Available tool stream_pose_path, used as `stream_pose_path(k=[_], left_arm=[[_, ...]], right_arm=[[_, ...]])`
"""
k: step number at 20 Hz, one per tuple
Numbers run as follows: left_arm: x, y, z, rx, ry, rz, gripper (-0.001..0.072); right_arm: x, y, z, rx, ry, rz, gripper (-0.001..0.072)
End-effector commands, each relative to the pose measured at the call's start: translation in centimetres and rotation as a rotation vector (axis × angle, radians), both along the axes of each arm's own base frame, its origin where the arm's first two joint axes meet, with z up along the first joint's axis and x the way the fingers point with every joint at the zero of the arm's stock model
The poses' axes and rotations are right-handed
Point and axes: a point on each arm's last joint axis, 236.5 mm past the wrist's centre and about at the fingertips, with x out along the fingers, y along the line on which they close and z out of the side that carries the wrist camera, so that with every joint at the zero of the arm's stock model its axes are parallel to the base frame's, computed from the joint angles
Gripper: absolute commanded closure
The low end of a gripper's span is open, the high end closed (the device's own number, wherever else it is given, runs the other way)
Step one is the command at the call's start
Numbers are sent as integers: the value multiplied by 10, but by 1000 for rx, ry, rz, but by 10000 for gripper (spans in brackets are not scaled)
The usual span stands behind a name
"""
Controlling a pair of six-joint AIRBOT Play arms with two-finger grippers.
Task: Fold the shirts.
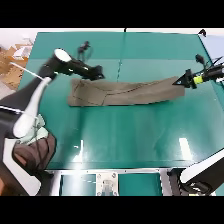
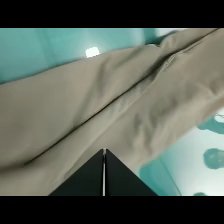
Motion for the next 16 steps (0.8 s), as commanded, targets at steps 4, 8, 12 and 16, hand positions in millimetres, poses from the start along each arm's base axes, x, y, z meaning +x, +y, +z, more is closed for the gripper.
stream_pose_path(k=[4,8,12,16], left_arm=[[-27,-127,-50,-25,-45,-22,688],[-55,-171,-81,-31,50,-100,687],[-62,-184,-89,-40,84,-112,687],[-60,-167,-70,-36,115,-162,687]], right_arm=[[-31,38,93,-40,-80,76,701],[-32,56,132,-87,-198,85,701],[-29,56,145,-109,-252,70,702],[-29,58,145,-109,-251,76,701]])
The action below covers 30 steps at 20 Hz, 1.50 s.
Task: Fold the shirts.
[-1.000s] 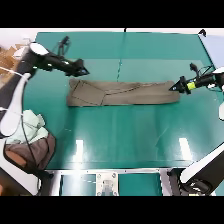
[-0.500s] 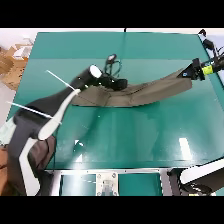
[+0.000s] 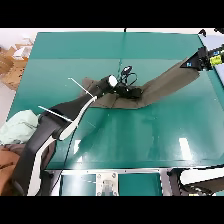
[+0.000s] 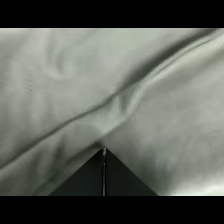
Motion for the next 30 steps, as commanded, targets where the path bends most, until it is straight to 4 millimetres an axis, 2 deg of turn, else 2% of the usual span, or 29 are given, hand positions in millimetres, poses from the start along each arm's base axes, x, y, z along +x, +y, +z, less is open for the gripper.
stream_pose_path(k=[1,3,5,6,9,10,12,15,18,19,20,21,22,23,25,27,29,30], left_arm=[[2,25,20,11,37,-54,687],[19,77,53,50,25,-64,687],[31,156,81,174,14,-60,687],[32,203,90,271,32,-36,687],[21,346,109,591,104,63,687],[18,383,115,671,120,110,687],[17,440,125,764,143,207,687],[17,482,132,758,166,299,686],[18,504,133,750,184,346,686],[17,507,133,748,187,352,686],[18,508,133,748,187,353,687],[17,508,133,749,186,349,687],[17,507,133,749,184,346,687],[18,507,133,748,181,347,687],[18,508,133,749,180,348,687],[18,507,133,749,180,347,687],[18,507,133,749,181,348,687],[18,507,133,749,181,348,687]], right_arm=[[0,5,5,0,-13,6,701],[0,21,11,36,-17,24,702],[0,53,23,105,-26,71,701],[0,72,26,124,-24,88,701],[6,147,28,135,-47,144,701],[11,177,27,141,-66,146,701],[22,237,16,135,-113,135,701],[31,336,-25,165,-128,126,700],[33,439,-93,228,-146,86,697],[30,467,-113,275,-130,54,534],[21,491,-133,300,-110,48,211],[15,497,-149,283,-93,62,155],[15,489,-155,253,-85,80,155],[23,470,-151,232,-74,87,155],[49,409,-130,208,-40,62,155],[67,334,-110,168,-4,32,156],[72,257,-104,72,39,8,156],[69,223,-108,22,73,-4,155]])
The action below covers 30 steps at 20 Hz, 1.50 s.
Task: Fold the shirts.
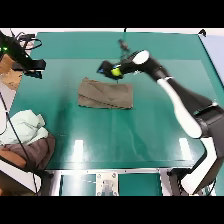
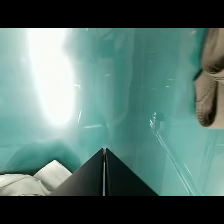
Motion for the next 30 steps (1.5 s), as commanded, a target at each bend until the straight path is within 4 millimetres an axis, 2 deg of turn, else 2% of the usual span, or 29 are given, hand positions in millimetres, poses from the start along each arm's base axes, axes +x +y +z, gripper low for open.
stream_pose_path(k=[1,2,4,6,7,10,12,14,15,16,17,19,20,21,22,24,26,27,28,30], left_arm=[[0,0,0,-1,1,0,686],[0,0,0,-1,1,0,687],[0,0,0,-2,1,1,687],[0,0,0,-2,1,8,686],[2,0,0,-2,-7,8,687],[5,0,1,-2,-19,12,687],[5,-2,1,-11,-19,18,687],[6,-4,1,-21,-24,15,687],[6,-5,1,-24,-24,14,687],[6,-5,1,-24,-23,14,686],[5,-5,1,-24,-22,13,687],[5,-5,1,-24,-19,13,687],[4,-5,1,-25,-17,13,686],[3,-5,1,-25,-14,13,687],[3,-5,1,-25,-14,13,687],[4,-5,1,-25,-15,13,687],[4,-5,1,-25,-16,13,687],[4,-5,1,-25,-15,13,687],[4,-5,1,-25,-16,13,687],[4,-5,1,-26,-16,15,687]], right_arm=[[-13,-120,-8,-154,145,-24,156],[-17,-141,-17,-169,189,-44,156],[-30,-171,-45,-173,281,-78,156],[-47,-181,-81,-167,375,-108,146],[-53,-177,-96,-145,393,-113,123],[-57,-140,-117,11,393,-107,120],[-65,-122,-138,21,433,-87,120],[-70,-99,-143,61,441,-52,121],[-67,-87,-140,89,416,-39,150],[-61,-81,-135,112,389,-40,370],[-53,-76,-124,140,357,-38,698],[-30,-86,-92,163,282,-41,701],[-17,-99,-69,172,236,-59,701],[-2,-122,-42,165,172,-97,703],[8,-155,-16,132,114,-156,702],[12,-240,18,7,49,-311,702],[-14,-343,37,-177,48,-499,703],[-33,-386,41,-238,67,-587,703],[-55,-425,40,-278,90,-674,703],[-109,-496,27,-316,164,-852,703]])
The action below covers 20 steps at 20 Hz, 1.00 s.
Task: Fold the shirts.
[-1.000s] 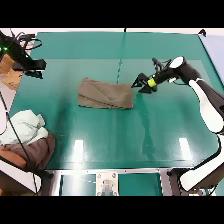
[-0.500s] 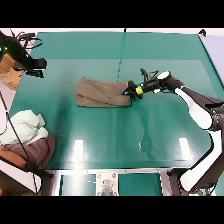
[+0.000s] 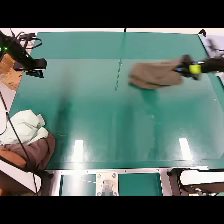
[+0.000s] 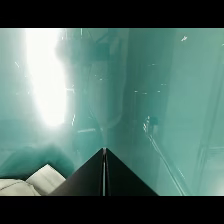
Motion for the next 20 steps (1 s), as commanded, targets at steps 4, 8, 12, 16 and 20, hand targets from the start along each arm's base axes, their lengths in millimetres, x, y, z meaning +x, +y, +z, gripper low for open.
stream_pose_path(k=[4,8,12,16,20], left_arm=[[0,-1,0,-5,-2,8,687],[2,-4,1,-18,-8,5,687],[2,-14,2,-57,-12,-8,687],[5,-16,3,-64,-22,-9,687],[7,-25,5,-96,-40,-48,687]], right_arm=[[-200,-202,-47,-94,191,-660,703],[-312,-217,-108,15,315,-899,703],[-368,-215,-142,12,422,-989,700],[-388,-205,-141,3,520,-939,105],[-404,-189,-110,95,658,-980,256]])
